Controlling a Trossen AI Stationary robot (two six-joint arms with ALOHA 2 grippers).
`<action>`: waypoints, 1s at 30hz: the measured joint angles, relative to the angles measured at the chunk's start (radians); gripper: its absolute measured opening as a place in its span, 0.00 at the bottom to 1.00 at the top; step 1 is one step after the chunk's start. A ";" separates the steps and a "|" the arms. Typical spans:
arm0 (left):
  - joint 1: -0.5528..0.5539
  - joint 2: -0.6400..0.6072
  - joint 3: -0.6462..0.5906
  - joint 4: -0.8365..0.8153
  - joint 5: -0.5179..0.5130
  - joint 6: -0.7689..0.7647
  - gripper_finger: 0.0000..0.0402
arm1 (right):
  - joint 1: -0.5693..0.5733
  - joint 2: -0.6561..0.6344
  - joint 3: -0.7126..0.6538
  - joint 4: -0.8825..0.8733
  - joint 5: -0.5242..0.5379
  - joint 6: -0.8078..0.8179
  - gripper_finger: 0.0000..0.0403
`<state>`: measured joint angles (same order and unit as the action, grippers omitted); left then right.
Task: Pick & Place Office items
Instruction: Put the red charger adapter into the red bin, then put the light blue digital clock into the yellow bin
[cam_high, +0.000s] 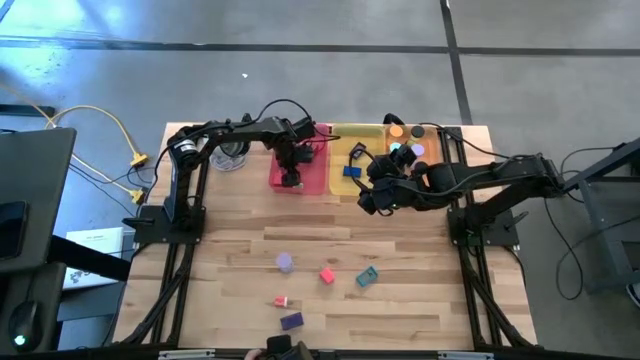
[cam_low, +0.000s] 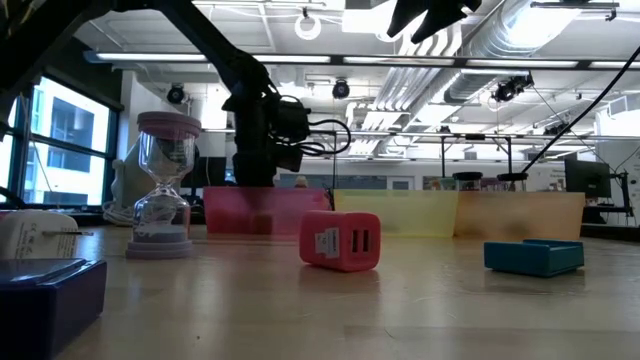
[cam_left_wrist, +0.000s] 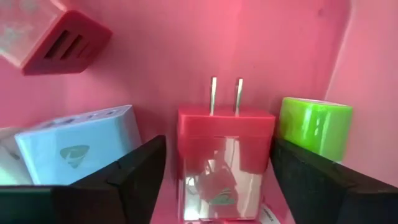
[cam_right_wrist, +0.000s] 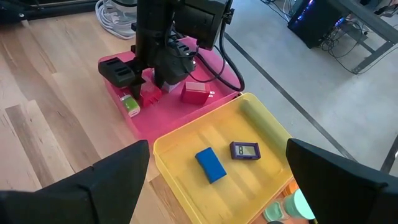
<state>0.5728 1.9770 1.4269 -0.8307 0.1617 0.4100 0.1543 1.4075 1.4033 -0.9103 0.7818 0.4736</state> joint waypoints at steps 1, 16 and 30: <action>0.000 0.000 0.000 0.000 -0.009 -0.012 0.71 | 0.000 0.000 0.000 0.000 0.000 0.000 0.91; -0.018 -0.175 0.005 -0.066 -0.088 -0.102 0.75 | 0.000 0.000 0.000 -0.003 0.000 0.000 0.91; -0.117 -0.485 0.006 -0.420 0.222 -0.302 0.75 | 0.001 0.000 0.000 -0.013 -0.006 0.000 0.91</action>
<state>0.4557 1.4919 1.4326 -1.2508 0.3842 0.1080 0.1551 1.4075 1.4029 -0.9237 0.7757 0.4732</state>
